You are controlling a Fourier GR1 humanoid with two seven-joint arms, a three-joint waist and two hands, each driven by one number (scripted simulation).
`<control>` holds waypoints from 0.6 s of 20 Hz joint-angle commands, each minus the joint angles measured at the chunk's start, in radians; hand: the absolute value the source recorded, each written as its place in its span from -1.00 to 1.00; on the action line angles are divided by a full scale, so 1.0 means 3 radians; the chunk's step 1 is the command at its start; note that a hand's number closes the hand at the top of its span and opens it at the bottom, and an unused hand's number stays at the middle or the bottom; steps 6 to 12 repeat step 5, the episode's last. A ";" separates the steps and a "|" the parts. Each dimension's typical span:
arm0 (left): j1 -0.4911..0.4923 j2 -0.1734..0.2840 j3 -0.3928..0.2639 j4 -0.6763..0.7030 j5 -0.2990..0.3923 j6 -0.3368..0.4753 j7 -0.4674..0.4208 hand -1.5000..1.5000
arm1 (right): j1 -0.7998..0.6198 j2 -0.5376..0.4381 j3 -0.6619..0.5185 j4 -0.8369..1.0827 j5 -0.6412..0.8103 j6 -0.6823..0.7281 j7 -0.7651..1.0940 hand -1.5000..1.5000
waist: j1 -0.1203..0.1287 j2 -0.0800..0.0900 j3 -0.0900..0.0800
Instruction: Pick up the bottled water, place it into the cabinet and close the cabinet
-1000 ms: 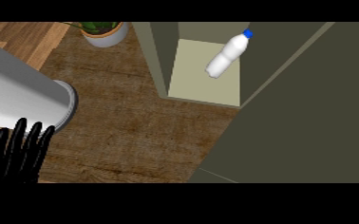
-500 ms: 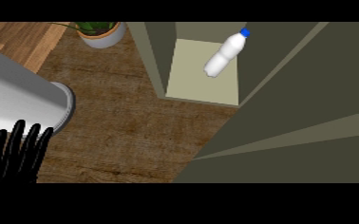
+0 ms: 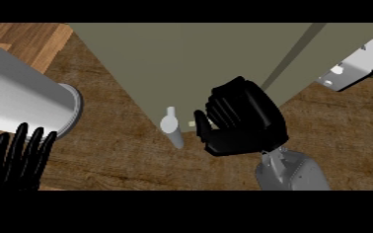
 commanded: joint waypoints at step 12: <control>0.0004 -0.0064 0.0010 0.0027 0.0005 0.0033 0.0033 -1.00 | -0.1531 0.0031 -0.0297 0.1596 -0.0409 -0.0429 -0.0290 1.00 | -0.0087 -0.0036 0.0011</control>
